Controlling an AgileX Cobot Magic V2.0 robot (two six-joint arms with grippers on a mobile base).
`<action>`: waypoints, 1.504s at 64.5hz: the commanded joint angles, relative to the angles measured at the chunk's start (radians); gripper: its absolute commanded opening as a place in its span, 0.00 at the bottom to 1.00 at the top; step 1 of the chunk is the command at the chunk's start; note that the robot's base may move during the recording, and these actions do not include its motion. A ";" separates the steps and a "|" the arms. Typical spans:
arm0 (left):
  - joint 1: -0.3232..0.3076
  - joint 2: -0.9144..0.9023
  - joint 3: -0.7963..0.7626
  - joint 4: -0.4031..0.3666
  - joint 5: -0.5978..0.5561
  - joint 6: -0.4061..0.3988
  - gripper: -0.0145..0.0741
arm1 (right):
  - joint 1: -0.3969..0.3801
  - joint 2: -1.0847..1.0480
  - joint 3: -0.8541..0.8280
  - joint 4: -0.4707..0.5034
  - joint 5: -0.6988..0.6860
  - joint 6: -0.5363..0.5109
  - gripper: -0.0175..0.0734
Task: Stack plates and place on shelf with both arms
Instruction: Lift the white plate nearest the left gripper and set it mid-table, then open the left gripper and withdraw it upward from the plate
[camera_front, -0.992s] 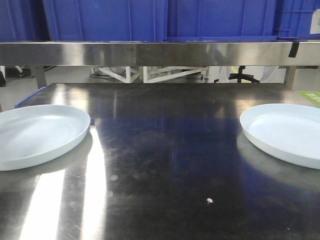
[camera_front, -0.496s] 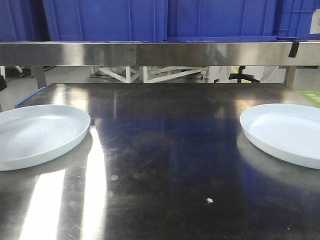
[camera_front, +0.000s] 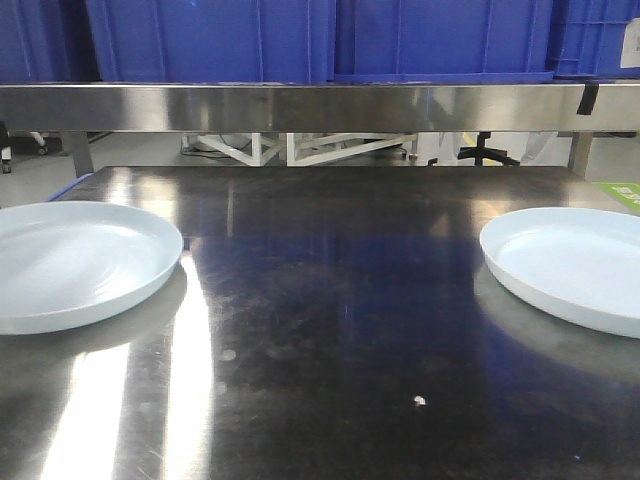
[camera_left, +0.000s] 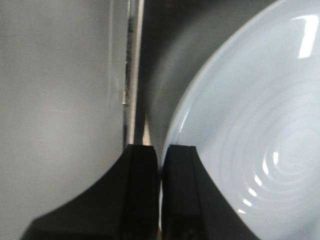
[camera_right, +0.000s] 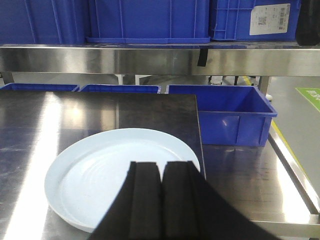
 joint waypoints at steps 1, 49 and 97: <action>-0.003 -0.064 -0.056 -0.098 0.036 0.031 0.27 | -0.002 -0.016 -0.001 -0.001 -0.093 -0.006 0.25; -0.393 0.020 -0.091 -0.435 -0.232 0.065 0.27 | -0.002 -0.016 -0.001 -0.001 -0.093 -0.006 0.25; -0.426 -0.064 -0.078 -0.280 -0.225 0.005 0.51 | -0.002 -0.016 -0.001 -0.001 -0.093 -0.006 0.25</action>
